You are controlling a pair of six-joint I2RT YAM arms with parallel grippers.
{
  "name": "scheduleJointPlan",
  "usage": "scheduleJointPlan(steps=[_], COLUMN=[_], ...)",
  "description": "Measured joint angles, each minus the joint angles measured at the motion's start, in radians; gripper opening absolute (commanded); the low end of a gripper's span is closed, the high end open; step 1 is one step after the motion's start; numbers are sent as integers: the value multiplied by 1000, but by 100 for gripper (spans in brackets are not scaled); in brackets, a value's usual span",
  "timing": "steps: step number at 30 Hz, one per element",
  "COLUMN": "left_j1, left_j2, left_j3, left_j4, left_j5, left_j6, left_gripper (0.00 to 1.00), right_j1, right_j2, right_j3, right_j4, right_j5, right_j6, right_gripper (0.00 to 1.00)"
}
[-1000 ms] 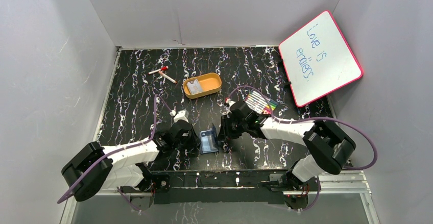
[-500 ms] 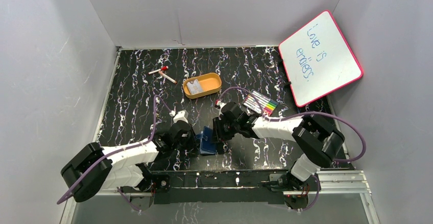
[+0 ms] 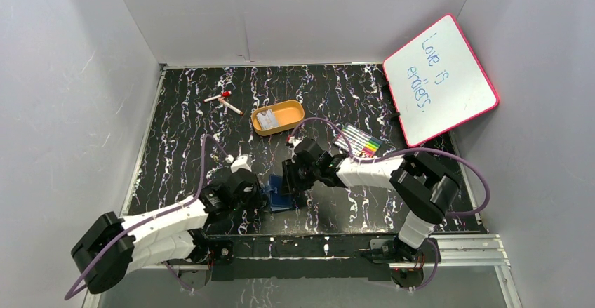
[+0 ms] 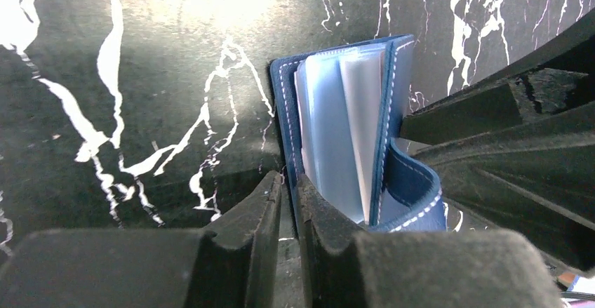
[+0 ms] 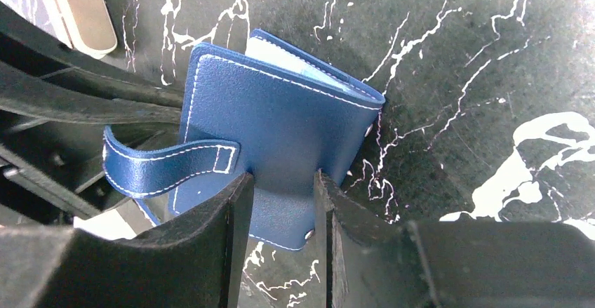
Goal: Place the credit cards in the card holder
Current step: Close the card holder at the center of the board, then pick up the card holder from the center of the board.
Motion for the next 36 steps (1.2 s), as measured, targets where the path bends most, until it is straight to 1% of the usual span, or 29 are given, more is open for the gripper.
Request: scheduleJointPlan(steps=[2,8,13,14,19,20,26,29,31,33,34,36], left_j1=[0,0,0,0,0,0,0,0,0,0,0,0], left_j2=[-41,-101,-156,-174,-273,-283,-373,-437,-464,-457,-437,-364], left_j3=[0,31,110,122,182,192,274,299,296,279,264,231], left_j4=[-43,-174,-298,-314,-401,-417,-537,-533,-486,-395,-343,-243], left_j5=[-13,-55,-135,-148,-217,-230,-306,-319,-294,-237,-200,-126], left_j6=[-1,-28,-60,-65,-95,-98,-121,-104,-79,-60,-54,-49], left_gripper=[18,17,23,24,44,47,53,53,50,43,38,31], right_j1=[4,17,23,24,30,31,36,38,39,40,41,41], right_j2=[9,29,35,36,37,39,54,56,56,57,57,57], right_j3=[10,37,48,48,56,60,78,80,80,80,80,81], right_j4=[0,-2,-13,-14,-27,-32,-38,-40,-40,-39,-39,-40], right_j5=[7,31,44,47,60,61,70,73,76,79,79,79], right_j6=[-1,-6,-11,-11,-14,-15,-23,-27,-27,-27,-27,-27], right_gripper=[47,47,48,48,49,49,49,49,49,50,49,50])
